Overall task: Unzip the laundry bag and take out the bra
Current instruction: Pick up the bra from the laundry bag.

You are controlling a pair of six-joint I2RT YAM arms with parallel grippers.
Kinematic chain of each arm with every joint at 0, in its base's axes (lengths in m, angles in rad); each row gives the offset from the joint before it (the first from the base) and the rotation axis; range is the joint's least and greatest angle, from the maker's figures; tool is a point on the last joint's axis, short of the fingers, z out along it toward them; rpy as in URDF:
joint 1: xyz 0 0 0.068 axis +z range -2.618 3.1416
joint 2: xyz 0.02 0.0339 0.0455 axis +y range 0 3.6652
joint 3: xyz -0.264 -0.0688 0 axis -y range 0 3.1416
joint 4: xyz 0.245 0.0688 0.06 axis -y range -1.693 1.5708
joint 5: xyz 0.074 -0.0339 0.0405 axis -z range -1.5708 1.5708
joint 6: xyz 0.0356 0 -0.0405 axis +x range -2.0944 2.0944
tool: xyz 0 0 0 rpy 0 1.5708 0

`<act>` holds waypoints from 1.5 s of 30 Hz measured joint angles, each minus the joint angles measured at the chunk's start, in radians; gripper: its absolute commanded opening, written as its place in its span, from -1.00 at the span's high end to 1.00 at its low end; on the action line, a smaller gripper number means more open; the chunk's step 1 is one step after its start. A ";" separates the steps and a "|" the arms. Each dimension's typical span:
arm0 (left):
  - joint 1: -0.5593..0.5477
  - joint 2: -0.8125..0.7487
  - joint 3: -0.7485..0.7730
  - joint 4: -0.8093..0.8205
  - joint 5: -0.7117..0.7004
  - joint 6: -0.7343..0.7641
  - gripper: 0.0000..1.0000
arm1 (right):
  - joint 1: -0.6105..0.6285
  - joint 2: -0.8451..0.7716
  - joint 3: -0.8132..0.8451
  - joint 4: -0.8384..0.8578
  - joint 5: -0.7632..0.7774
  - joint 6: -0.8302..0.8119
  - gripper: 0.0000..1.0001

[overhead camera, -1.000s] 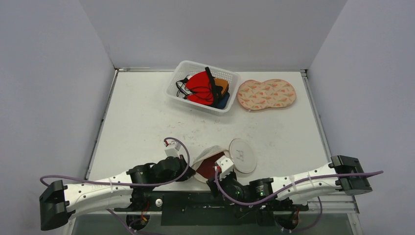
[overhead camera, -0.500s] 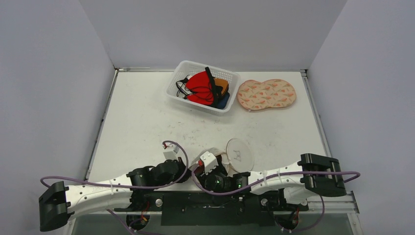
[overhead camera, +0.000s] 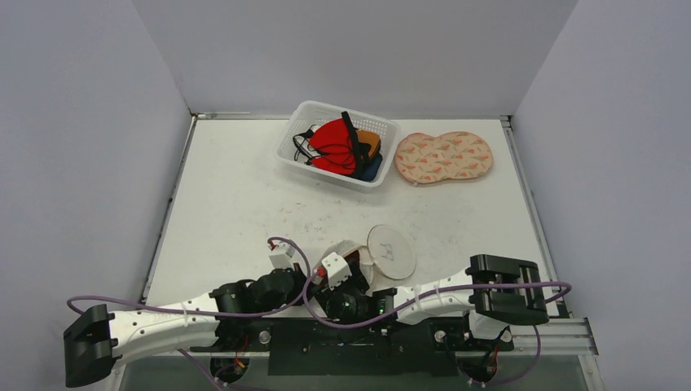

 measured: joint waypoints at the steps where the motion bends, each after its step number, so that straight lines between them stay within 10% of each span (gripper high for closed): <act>1: 0.000 -0.003 -0.003 0.003 -0.003 0.000 1.00 | 0.001 0.015 0.010 0.000 0.016 0.002 -0.36; 8: 0.000 -0.029 -0.011 0.016 -0.007 -0.001 1.00 | 0.006 0.063 0.031 -0.006 0.116 0.040 0.40; 15: 0.000 -0.043 -0.026 0.031 -0.006 -0.008 1.00 | 0.006 0.043 0.019 -0.020 0.149 0.101 0.51; 26: 0.000 -0.032 -0.038 0.036 -0.008 -0.031 1.00 | 0.005 -0.153 -0.105 -0.036 0.116 0.138 0.48; 34: 0.000 0.013 -0.038 0.050 -0.010 -0.032 1.00 | 0.002 -0.216 -0.153 0.031 0.034 0.089 -0.28; 45: 0.000 0.046 -0.038 0.081 -0.009 -0.031 1.00 | 0.070 -0.105 -0.037 0.028 0.093 0.025 -0.37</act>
